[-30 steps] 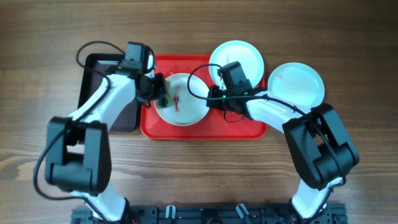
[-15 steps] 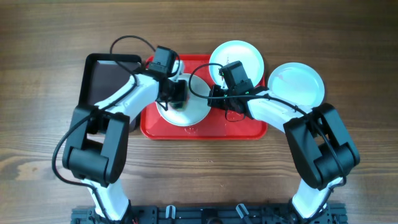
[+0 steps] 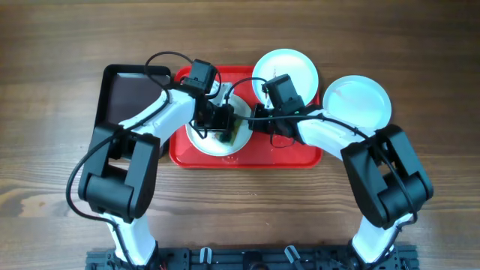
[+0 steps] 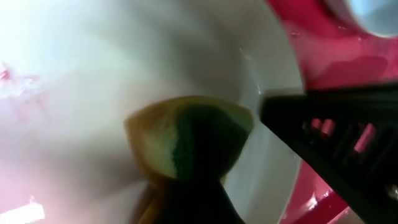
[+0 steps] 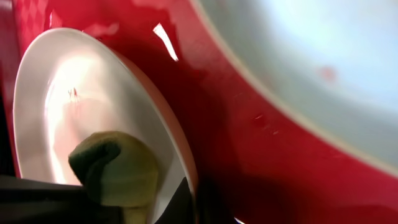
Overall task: Clean dirty plates on tray and stack at the side
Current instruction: 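Scrub the plate surface with the sponge in the left gripper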
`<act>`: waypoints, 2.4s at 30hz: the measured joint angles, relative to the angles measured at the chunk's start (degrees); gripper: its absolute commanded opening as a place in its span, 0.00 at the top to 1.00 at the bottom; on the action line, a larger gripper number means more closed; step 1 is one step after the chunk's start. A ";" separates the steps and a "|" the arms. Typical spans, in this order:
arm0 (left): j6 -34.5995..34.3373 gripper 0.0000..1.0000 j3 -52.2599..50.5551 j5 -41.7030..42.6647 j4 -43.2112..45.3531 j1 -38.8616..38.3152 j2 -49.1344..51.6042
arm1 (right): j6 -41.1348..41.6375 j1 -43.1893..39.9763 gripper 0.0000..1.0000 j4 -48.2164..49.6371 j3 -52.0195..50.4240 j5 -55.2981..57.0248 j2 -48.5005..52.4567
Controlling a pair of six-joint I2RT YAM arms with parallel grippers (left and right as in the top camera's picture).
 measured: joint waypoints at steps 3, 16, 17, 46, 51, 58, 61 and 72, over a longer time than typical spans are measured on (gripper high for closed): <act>-5.46 0.96 0.61 -4.81 -3.19 0.59 -0.24 | 0.00 0.63 0.96 0.02 0.00 -0.39 0.09; -18.84 0.96 0.48 -19.45 -0.02 2.10 -1.31 | 1.11 1.29 0.96 0.98 0.39 -1.62 0.26; -19.10 0.96 0.44 -20.48 0.37 2.08 -1.31 | 1.14 1.27 0.96 1.11 0.46 -1.57 0.26; -7.74 0.96 0.81 -18.53 -3.89 -3.23 -1.75 | -1.38 -1.11 0.96 0.07 0.74 0.24 0.24; -6.16 0.96 0.15 -8.92 1.03 -3.19 -0.96 | -1.99 -1.14 0.96 -0.04 0.74 0.72 0.24; -5.64 0.96 -0.59 -1.51 5.46 -1.68 -0.02 | -1.97 -1.14 0.96 -0.26 0.74 1.01 0.24; -5.62 0.96 -0.92 0.70 8.70 -0.22 0.57 | -1.68 -1.07 0.96 -0.42 0.74 1.42 0.24; -11.93 0.96 -1.22 -1.22 12.11 4.24 1.18 | -0.17 -0.48 0.96 -0.11 0.74 1.57 0.26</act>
